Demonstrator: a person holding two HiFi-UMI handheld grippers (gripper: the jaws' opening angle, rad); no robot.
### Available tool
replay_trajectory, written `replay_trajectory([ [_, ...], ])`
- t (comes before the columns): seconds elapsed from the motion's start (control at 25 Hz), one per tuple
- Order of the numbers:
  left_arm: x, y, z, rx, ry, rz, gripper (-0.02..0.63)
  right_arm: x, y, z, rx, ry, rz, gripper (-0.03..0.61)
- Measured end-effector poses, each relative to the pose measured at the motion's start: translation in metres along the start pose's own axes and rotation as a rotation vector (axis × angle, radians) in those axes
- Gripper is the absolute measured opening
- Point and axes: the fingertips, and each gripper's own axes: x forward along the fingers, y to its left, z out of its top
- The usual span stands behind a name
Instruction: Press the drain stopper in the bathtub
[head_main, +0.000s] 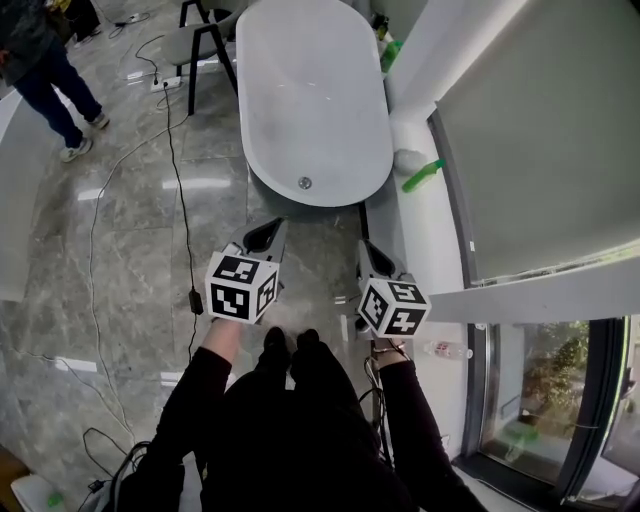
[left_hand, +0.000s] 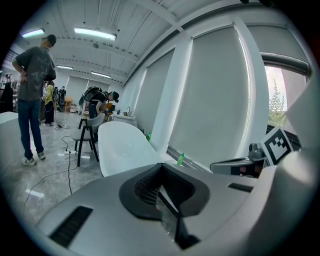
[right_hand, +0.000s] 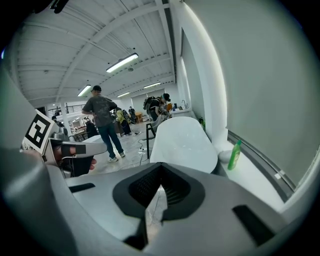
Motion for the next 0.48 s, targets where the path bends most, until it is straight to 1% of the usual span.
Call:
replay_trajectory([
  [0.2, 0.002, 0.007, 0.004, 0.006, -0.001, 0.008, 0.005, 0.003, -0.005, 0.002, 0.01, 0.016, -0.018, 0.002],
  [0.48, 0.013, 0.019, 0.007, -0.01, 0.004, 0.022, 0.005, 0.013, -0.008, 0.008, 0.015, 0.017, -0.013, 0.002],
])
